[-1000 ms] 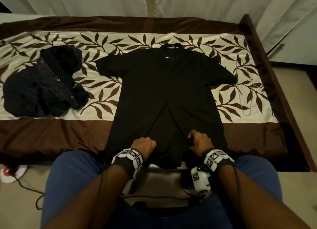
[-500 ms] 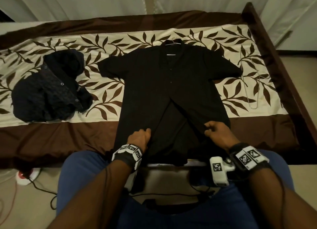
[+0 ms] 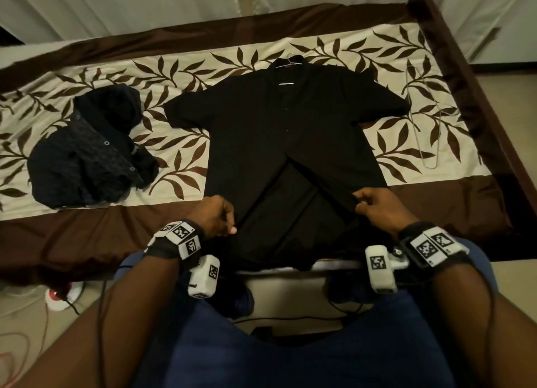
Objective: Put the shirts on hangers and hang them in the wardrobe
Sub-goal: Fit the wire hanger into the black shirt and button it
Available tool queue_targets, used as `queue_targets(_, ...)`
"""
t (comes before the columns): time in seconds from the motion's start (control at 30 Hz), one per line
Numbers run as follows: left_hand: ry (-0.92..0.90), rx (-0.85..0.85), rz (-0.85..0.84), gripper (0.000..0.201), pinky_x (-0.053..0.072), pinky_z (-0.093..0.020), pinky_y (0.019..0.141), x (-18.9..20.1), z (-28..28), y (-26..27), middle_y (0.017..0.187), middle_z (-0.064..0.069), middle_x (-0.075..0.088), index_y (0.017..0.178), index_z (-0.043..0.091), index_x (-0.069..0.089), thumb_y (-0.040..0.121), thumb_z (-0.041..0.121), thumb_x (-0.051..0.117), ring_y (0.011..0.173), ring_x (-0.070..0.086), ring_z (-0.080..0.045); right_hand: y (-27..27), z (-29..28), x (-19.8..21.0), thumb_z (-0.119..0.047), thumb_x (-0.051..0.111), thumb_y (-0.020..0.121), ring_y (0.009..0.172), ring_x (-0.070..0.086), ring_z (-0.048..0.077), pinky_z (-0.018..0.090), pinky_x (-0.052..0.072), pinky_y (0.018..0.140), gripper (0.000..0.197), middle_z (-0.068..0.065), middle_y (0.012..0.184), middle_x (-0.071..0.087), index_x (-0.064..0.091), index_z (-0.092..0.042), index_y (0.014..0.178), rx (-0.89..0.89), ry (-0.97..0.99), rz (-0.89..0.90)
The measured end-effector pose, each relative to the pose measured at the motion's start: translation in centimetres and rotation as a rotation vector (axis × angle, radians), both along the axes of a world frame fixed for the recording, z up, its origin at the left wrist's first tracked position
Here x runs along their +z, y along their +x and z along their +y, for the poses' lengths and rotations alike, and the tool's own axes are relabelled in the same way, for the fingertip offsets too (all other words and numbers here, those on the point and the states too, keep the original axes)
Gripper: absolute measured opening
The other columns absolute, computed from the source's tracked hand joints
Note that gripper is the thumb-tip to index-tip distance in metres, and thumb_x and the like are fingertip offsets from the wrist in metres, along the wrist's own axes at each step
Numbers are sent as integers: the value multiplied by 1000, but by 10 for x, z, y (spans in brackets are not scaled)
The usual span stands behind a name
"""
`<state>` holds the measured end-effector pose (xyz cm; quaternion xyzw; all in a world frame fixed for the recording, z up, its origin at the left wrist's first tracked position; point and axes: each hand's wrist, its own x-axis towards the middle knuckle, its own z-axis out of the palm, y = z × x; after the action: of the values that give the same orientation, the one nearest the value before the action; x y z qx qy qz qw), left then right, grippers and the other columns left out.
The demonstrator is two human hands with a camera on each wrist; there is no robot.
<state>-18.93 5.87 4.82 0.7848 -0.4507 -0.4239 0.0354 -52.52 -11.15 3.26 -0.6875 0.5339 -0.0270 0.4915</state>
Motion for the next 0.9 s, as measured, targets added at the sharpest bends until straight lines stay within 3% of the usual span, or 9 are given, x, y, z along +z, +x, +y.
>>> queue_targets(0.1,-8,10,5,10,52,-22,69,5,-2,-6,83,-7,72,80,10,69,82,12,80,77,67,-17,-1,-2,3,0,61,92,85,64,21,31,50,79,22,9,92,69,68,-15,105,28,-13,8)
queue_targets(0.17,-62,150,86,7,54,-31,75,5,0,-7,87,-9,69,91,11,66,87,9,72,80,66,-19,-2,-4,4,0,61,91,81,63,19,28,47,75,23,9,89,68,68,-18,102,42,-32,3)
queue_targets(0.23,-143,434,243,15,56,-33,65,5,3,-4,87,-11,64,99,14,57,94,0,58,75,63,-23,-3,-7,6,0,60,92,80,63,19,27,47,75,23,11,90,69,68,-17,104,47,-38,5)
queue_targets(0.3,-197,585,139,19,48,-30,53,0,6,8,81,-11,59,99,19,50,96,0,50,66,57,-22,-4,-9,6,-1,60,92,84,65,21,31,49,79,23,11,92,70,68,-14,108,41,-32,11)
queue_targets(0.43,-65,263,-482,19,50,-42,85,-14,1,27,111,-17,59,110,18,55,92,18,59,103,57,-36,1,-9,3,-3,61,91,93,67,25,39,52,91,25,10,95,71,69,-15,112,50,-34,33)
queue_targets(0.6,-105,-25,-305,19,53,-42,88,-40,-13,-11,105,-14,64,105,13,61,95,29,58,99,64,-33,11,-2,-2,-2,63,90,93,67,27,44,52,94,25,13,95,71,68,-24,101,75,-38,24)
queue_targets(0.7,-47,34,-388,34,47,-49,97,-61,-12,-21,129,-24,45,130,7,48,97,19,52,110,57,-47,13,0,-3,-3,62,91,96,67,26,44,51,96,23,12,98,71,70,-18,106,92,-28,42)
queue_targets(0.77,-61,124,-435,44,47,-51,96,-69,-10,-19,133,-26,37,136,6,38,96,15,54,110,55,-50,13,1,-3,-4,62,91,95,67,26,44,51,96,23,11,98,71,70,-17,108,98,-30,44)
queue_targets(0.9,23,-20,-535,49,52,-47,88,-67,-5,-3,125,-18,52,132,12,42,93,29,64,112,58,-40,12,3,-5,-9,63,92,93,67,24,45,51,95,18,9,95,71,70,-15,108,80,-59,47)
